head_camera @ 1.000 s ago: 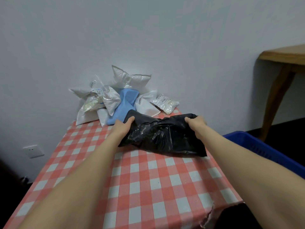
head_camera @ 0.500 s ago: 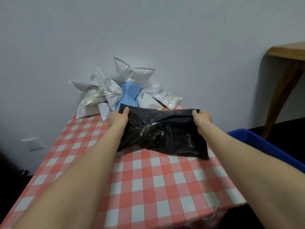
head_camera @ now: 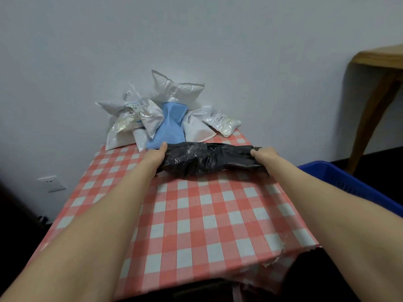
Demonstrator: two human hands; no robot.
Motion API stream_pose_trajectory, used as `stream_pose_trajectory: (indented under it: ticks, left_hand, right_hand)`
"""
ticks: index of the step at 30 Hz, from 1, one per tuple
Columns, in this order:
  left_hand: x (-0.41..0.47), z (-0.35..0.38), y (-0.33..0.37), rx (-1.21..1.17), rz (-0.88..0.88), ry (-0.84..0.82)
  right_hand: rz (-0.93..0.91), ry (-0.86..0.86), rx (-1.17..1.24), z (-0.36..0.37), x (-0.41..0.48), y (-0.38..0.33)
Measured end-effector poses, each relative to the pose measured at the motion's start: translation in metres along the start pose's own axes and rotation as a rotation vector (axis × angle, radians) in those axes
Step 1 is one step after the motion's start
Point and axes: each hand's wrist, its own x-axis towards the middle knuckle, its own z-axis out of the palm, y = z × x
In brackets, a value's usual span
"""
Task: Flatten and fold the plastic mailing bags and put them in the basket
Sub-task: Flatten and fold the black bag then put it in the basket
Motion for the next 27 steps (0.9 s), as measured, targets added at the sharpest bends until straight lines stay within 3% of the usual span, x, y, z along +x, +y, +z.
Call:
stream_pose_trajectory:
  ticks: [5,11,19,23,27]
  left_hand:
    - [-0.039,0.006,0.004,0.003,-0.028,0.04]
    - [-0.051,0.002,0.002,0.387,0.093,0.214]
    - [-0.062,0.002,-0.003,0.536,0.112,0.021]
    - [-0.061,-0.002,0.003,0.31,0.059,-0.054]
    - [-0.058,0.002,0.017,0.267,0.024,-0.024]
  right_hand:
    - [-0.036,-0.07,-0.178,0.005,-0.017,0.01]
    - [-0.107,0.146,-0.302,-0.007,-0.019,0.022]
    - [-0.14,0.202,-0.499,-0.019,-0.019,0.034]
    - [-0.101,0.222,-0.547,-0.022,-0.022,0.03]
    - [-0.371,0.27,-0.59,-0.019,-0.026,0.007]
